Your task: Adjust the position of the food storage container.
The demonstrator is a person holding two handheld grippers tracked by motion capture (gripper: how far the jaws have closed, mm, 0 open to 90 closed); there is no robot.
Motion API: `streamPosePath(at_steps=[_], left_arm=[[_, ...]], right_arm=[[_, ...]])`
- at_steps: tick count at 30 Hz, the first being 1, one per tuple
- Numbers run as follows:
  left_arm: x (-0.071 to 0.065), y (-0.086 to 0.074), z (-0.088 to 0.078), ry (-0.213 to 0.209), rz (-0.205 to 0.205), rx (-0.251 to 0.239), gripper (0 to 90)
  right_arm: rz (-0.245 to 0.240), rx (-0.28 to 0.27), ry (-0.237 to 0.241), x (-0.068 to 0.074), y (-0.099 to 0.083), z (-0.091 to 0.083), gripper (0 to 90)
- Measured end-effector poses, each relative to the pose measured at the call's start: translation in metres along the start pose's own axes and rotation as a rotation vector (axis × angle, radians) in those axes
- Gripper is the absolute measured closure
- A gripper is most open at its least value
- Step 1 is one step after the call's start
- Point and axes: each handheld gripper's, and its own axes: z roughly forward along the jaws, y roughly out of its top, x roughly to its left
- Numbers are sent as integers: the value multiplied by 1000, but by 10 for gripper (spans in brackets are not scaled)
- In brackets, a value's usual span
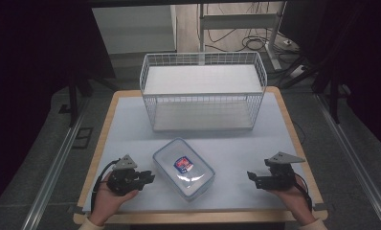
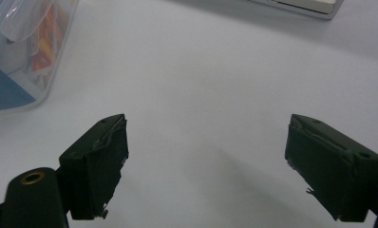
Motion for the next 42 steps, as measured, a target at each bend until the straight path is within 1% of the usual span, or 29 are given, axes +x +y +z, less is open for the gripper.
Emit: streamPosePath(at_steps=[1,2,3,6,7,9,10,11,12,15,16,17,18,19,20,22,25,30,32,36,42], left_arm=[[0,0,0,0,0,0,809],[-2,0,1,-14,5,9,845],[-3,1,1,-21,7,14,845],[-7,2,3,-44,18,30,894],[-11,2,4,-58,31,40,897],[-14,3,6,-65,35,45,898],[-19,3,9,-85,52,63,898],[-23,3,11,-96,59,72,898],[-23,3,11,-96,59,72,898],[-35,3,18,-118,95,103,898],[-37,3,20,-126,99,105,898],[-43,4,24,-145,117,119,898],[-45,4,27,-156,119,122,898],[-45,4,27,-156,119,122,898],[-49,5,31,-164,132,137,898],[-51,5,33,-167,135,142,899],[-56,6,39,-186,147,162,899],[-61,9,47,-202,160,173,899],[-64,10,51,-214,170,183,899],[-72,12,58,-221,198,209,899],[-74,16,63,-224,198,205,900]], right_arm=[[0,0,0,0,0,0,144],[0,0,0,0,0,0,144],[0,0,0,0,0,0,144],[-1,1,1,0,0,0,145],[0,3,3,1,0,0,145],[0,5,6,1,0,1,145],[1,6,8,1,0,1,145],[1,6,8,0,0,1,145],[3,7,9,0,0,1,145],[5,7,10,0,0,1,145],[6,8,10,0,0,1,145],[5,8,10,0,0,1,145],[5,9,10,0,0,1,144],[5,9,10,0,0,1,144],[8,10,11,0,0,1,145],[7,9,11,0,0,1,145],[5,10,13,2,1,1,145],[4,18,15,1,0,4,145],[5,19,14,2,0,4,145],[2,16,14,2,0,3,145],[1,22,17,3,0,5,145]])
